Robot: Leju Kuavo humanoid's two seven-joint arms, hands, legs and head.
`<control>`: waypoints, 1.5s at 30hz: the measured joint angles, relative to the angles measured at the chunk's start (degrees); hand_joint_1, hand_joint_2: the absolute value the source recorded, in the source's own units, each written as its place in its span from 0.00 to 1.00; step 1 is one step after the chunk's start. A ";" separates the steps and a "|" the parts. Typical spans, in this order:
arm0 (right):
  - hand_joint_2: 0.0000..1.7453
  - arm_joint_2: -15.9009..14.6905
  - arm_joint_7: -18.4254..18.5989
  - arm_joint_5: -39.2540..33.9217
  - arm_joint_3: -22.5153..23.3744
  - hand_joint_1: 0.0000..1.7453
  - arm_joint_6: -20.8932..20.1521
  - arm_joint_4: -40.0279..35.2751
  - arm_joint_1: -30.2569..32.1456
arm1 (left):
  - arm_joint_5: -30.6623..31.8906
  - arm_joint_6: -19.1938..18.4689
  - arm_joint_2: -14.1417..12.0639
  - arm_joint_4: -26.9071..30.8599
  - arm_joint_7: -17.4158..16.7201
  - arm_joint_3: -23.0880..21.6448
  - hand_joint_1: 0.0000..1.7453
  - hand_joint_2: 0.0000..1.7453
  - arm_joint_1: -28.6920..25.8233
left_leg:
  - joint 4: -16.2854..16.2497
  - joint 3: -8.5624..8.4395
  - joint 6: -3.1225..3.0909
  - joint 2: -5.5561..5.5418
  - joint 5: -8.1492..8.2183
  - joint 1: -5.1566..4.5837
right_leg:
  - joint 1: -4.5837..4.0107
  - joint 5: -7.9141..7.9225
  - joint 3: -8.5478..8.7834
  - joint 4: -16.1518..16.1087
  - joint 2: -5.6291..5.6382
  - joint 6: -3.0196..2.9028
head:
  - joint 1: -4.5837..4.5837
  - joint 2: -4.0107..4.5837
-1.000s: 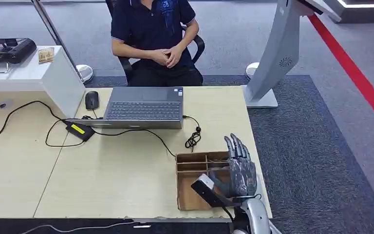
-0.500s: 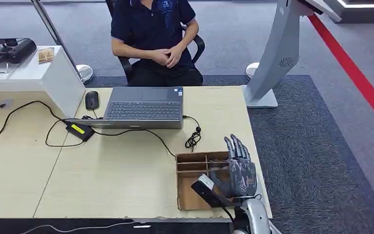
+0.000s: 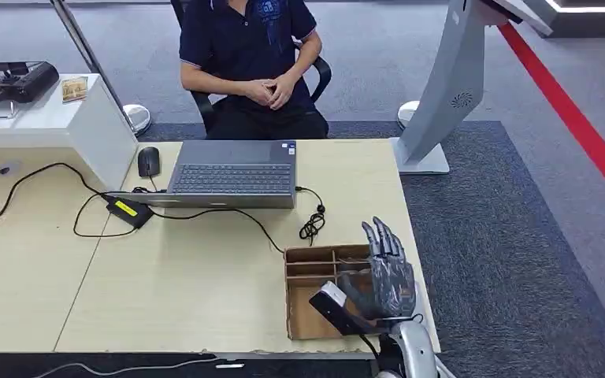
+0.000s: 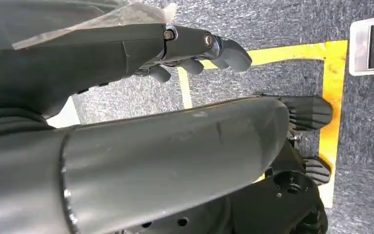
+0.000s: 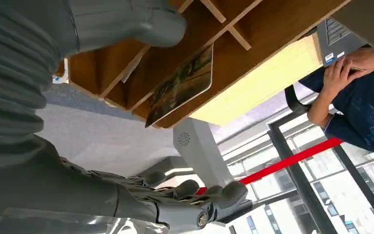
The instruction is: Pass the card to the sensor for recognition and then transmit it.
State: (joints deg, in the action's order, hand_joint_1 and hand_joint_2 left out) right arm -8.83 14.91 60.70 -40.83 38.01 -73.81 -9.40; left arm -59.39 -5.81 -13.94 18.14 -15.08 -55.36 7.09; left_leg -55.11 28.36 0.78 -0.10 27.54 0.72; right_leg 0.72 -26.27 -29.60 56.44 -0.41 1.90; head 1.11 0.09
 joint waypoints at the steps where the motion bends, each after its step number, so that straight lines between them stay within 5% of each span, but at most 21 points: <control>1: 1.00 0.00 0.00 0.00 0.00 0.22 0.00 0.00 0.00 | 0.00 -0.02 0.00 0.00 0.00 0.00 0.00 0.00 0.00 | 0.00 0.00 0.00 0.00 0.00 0.00 | 0.00 0.00 0.00 0.00 0.00 0.00 | 0.00 0.00; 31: 1.00 0.00 0.02 0.33 0.20 0.61 0.00 0.00 0.01 | 0.15 -0.09 -0.02 0.00 0.04 0.00 0.00 0.00 0.00 | 0.00 0.00 0.00 0.00 0.00 0.00 | 0.00 0.00 0.00 0.00 0.00 0.00 | 0.00 0.00; 45: 1.00 -0.02 0.11 0.33 0.26 0.66 -0.02 0.00 0.04 | 0.15 -0.09 0.00 0.00 0.04 0.00 0.00 0.00 0.00 | 0.00 -0.01 0.00 0.00 0.00 0.00 | 0.00 0.00 0.00 0.00 0.00 0.00 | 0.00 0.00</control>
State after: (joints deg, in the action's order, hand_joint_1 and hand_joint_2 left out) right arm -8.85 15.02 61.02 -40.57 37.99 -73.81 -9.35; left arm -59.23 -5.90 -13.94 18.14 -15.04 -55.36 7.09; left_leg -55.11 28.35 0.78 -0.10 27.54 0.72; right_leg 0.72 -26.27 -29.61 56.44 -0.41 1.90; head 1.11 0.09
